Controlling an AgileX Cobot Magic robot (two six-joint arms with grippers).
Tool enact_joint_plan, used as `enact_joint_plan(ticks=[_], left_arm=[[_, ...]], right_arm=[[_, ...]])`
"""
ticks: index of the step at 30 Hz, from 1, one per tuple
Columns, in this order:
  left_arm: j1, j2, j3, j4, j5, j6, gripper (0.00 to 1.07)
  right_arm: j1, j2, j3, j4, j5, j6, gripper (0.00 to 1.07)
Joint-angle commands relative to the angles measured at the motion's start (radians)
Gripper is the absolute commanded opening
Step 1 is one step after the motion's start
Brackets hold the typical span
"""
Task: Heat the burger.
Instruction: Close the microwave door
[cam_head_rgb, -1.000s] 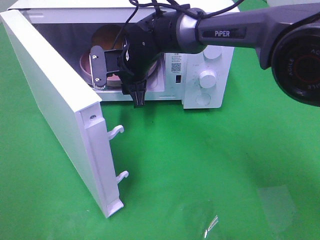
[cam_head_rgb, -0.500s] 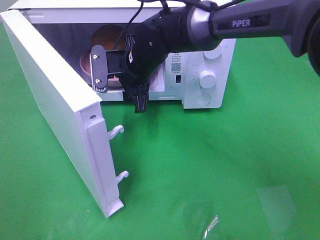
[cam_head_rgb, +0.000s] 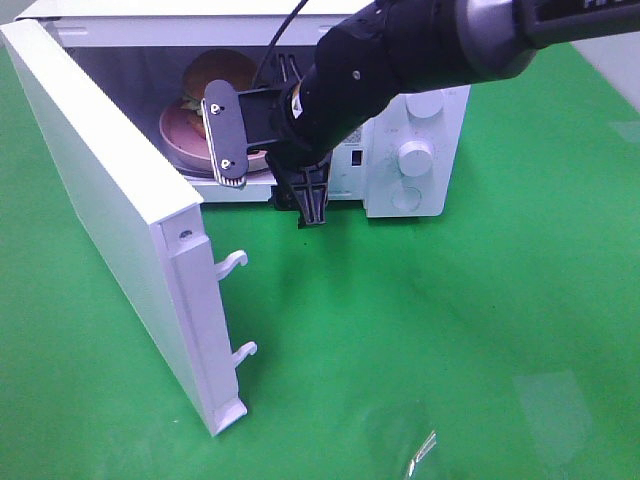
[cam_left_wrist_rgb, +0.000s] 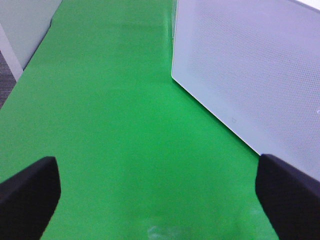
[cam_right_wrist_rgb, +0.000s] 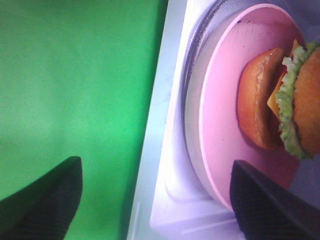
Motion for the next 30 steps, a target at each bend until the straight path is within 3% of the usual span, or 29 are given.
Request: enact_joint_plan(ticks=[1, 11, 14, 20, 25, 30], left_arm=[[0.001, -0.02, 0.003, -0.007, -0.008, -0.003, 0.98], [0.001, -0.02, 0.003, -0.007, -0.008, -0.003, 0.98], [0.001, -0.02, 0.003, -0.007, -0.008, -0.003, 0.98], [0.001, -0.02, 0.003, -0.007, -0.008, -0.003, 0.98], [0.001, -0.02, 0.003, -0.007, -0.008, -0.003, 0.98], [0.001, -0.02, 0.003, -0.007, -0.008, -0.003, 0.98]], right_arm=[[0.001, -0.046, 0.042, -0.004, -0.004, 0.018, 0.78], [0.001, -0.274, 0.293, -0.004, 0.002, 0.142, 0.76], [0.0, -0.294, 0.318, -0.004, 0.003, 0.156, 0.76], [-0.002, -0.459, 0.503, -0.004, 0.018, 0.301, 0.76], [-0.002, -0.539, 0.576, 0.0, 0.068, 0.424, 0.76], [-0.012, -0.628, 0.622, 0.001, 0.193, 0.689, 0.76]])
